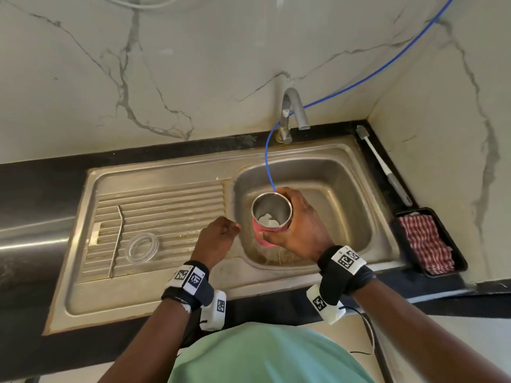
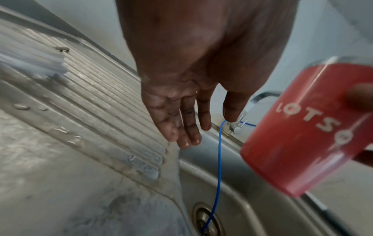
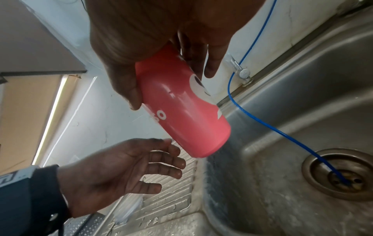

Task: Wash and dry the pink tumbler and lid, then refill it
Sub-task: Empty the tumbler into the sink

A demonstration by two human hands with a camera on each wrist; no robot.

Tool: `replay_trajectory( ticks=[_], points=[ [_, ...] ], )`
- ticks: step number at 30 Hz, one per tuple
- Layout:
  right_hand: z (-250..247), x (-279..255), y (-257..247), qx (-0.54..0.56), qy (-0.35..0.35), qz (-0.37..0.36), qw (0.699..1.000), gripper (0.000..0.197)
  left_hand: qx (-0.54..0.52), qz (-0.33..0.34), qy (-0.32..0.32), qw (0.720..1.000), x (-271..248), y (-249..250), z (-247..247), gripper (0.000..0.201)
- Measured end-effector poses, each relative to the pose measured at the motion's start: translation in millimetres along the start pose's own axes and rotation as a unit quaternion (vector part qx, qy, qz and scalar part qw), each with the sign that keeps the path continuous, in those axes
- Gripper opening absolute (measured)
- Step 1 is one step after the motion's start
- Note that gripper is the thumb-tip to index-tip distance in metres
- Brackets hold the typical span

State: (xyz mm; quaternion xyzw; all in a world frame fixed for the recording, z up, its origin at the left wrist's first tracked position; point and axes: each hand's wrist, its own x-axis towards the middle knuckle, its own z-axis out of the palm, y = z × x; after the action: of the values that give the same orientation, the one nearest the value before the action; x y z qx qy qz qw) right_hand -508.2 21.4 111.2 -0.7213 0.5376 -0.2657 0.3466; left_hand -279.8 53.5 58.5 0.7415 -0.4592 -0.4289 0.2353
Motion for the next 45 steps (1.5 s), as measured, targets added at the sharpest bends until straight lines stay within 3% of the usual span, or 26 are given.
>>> replay_trajectory(
  ticks=[2,4,7,9,17,31,45],
  points=[
    [-8,1,7,0.001,-0.002,-0.003,1.000,0.096,0.105,0.013,0.004,0.994,9,0,10,0.030],
    [-15,1,14,0.000,-0.002,-0.007,1.000,0.093,0.193,0.004,-0.021,0.981,16,-3,20,0.056],
    [-22,3,22,-0.002,0.003,-0.011,1.000,0.089,0.271,-0.040,-0.048,0.961,20,-8,30,0.096],
    [-24,5,28,-0.006,0.002,-0.019,1.000,0.089,0.304,-0.061,-0.055,0.949,21,-10,33,0.108],
    [-31,19,43,-0.055,-0.029,-0.046,0.997,0.093,0.357,-0.052,-0.070,0.930,19,-13,33,0.110],
    [-42,36,41,-0.125,-0.070,-0.071,0.987,0.098,0.342,-0.026,-0.060,0.938,22,-23,32,0.108],
    [-46,39,34,-0.158,-0.072,-0.065,0.983,0.100,0.337,-0.012,-0.063,0.939,29,-32,36,0.120]
  ],
)
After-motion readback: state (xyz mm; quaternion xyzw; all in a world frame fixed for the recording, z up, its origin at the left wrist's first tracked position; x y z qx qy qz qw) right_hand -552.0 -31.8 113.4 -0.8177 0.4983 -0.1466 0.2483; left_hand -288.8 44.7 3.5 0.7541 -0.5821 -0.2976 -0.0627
